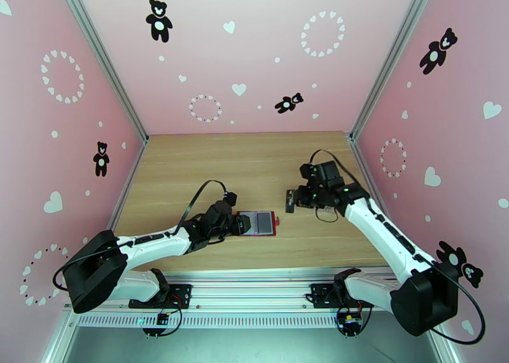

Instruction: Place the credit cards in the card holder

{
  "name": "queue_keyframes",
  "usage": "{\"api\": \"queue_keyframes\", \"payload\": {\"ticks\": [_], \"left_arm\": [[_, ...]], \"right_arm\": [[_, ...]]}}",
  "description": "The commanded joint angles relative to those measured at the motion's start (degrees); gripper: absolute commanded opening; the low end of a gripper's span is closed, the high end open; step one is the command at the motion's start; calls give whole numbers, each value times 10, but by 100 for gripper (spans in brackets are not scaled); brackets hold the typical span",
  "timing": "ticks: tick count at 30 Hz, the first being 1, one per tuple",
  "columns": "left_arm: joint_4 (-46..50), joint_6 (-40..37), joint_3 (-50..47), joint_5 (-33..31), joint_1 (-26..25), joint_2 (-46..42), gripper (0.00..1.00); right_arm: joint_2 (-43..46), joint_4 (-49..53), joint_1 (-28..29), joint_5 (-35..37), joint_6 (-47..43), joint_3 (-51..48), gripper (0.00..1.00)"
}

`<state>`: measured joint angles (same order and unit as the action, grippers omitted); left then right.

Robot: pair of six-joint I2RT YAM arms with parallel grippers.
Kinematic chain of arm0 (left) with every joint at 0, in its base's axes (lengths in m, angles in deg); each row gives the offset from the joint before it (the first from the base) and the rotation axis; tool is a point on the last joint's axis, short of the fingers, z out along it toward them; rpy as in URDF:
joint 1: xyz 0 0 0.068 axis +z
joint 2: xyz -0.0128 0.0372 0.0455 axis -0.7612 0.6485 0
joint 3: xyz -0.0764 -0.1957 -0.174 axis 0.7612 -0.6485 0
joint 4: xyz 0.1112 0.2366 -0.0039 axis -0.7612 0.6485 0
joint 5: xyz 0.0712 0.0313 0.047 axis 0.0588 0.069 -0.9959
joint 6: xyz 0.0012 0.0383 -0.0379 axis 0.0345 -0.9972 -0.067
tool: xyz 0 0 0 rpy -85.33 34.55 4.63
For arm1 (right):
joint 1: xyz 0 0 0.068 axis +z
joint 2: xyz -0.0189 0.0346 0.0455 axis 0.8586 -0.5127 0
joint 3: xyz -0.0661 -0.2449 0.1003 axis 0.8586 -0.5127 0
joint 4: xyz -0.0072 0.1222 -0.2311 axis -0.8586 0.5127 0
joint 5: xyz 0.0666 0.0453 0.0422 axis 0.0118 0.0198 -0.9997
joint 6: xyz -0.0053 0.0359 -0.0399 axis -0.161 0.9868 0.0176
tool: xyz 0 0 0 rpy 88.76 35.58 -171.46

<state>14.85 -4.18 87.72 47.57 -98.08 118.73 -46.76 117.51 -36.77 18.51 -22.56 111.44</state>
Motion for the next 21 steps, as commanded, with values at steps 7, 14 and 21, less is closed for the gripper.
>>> {"api": "queue_keyframes", "payload": {"ticks": [7, 14, 21], "left_arm": [[-2, 1, -5, 2, 18, 29, 40], [-22, 7, -4, 17, 26, 64, 39], [-22, 6, -1, 21, 29, 76, 38]], "right_arm": [[-61, -155, 88, -69, 94, -69, 0], [-133, -203, 92, -98, 102, -69, 0], [-199, -222, 92, -101, 106, -58, 0]]}}
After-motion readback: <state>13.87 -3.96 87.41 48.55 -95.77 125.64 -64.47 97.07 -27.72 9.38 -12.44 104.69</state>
